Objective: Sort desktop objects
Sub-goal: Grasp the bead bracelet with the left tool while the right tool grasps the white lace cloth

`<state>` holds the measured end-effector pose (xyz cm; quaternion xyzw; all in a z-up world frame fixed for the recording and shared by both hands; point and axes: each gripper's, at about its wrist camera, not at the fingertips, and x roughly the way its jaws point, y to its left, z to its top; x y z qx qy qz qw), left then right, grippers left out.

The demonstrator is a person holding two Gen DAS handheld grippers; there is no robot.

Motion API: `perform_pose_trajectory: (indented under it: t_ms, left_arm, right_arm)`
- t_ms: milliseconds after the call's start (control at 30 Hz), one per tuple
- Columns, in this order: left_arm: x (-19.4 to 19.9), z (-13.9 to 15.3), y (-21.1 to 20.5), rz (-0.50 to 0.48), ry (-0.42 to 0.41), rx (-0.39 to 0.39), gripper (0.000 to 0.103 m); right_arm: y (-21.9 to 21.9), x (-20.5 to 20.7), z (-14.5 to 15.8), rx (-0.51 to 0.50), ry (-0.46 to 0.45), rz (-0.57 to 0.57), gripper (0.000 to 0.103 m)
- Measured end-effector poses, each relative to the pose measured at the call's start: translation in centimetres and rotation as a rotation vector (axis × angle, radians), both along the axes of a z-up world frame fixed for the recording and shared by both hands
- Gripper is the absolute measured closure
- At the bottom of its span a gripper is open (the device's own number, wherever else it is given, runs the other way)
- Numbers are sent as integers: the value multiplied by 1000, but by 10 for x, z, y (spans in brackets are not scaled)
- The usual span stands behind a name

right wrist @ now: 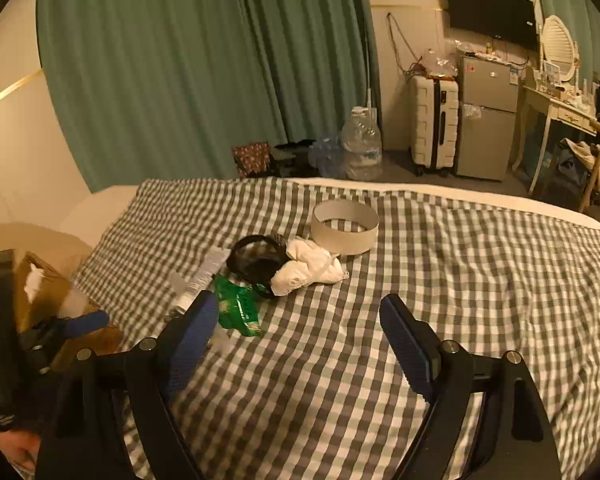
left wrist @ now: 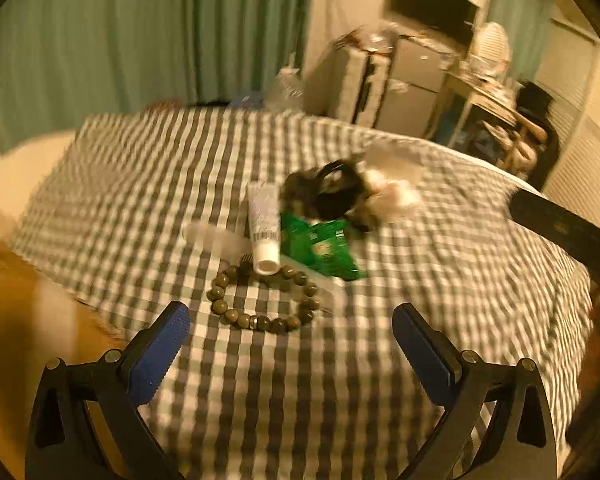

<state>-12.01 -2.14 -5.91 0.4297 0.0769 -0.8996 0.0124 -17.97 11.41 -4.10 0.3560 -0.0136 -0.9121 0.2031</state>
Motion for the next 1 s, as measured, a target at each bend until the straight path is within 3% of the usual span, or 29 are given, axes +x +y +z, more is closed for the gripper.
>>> perform_pose_trajectory:
  t_ms: [167,233,400,467,533,600,633,667,700,767,867,1000]
  left_arm:
    - [-23,-36,-23,132,-46,115,0]
    - [-30,-43,-27,115,-54,158,0]
    - [-36,-55,-26,44,-61,140,2]
    - [-35,-60,-22,15,-69,105,16]
    - [-33,-61,-19,7,-65,63,22]
    - [-31,-60,-20,8,-58,50,36]
    - [-29,-59,-22,16,-52,46,54]
    - [-27,-59,-24,20,-52,44,75]
    - [-25,-59,-26,22,-54,39,79]
    - [-19,-59,-28,15,-55,54,81]
    - [-8,-57,-30,16,-56,57,91]
    - [6,-50,-35,16,-67,99,91]
  right_arm:
    - [-5,-30,-27,-14,-41,-10,20]
    - [-10,-42,-36,-20,-54,-17,20]
    - [-24,-73,-59,-93,-124,-63,20]
    - [-33,-85,-64,-111,-152,-64,20]
    - [-45,-93,-67,-52,-153,-70,20]
    - [-50,-99,-74,-17,-176,-72,21]
    - [-53,-104,-82,6,-210,-76,25]
    - [-54,-106,-88,26,-241,-76,46]
    - [-55,-107,-92,52,-259,-78,73]
    - [-54,-96,-91,118,-233,-79,90]
    - [-43,-77,-86,131,-231,-53,94]
    - [-8,-29,-71,137,-192,-58,94]
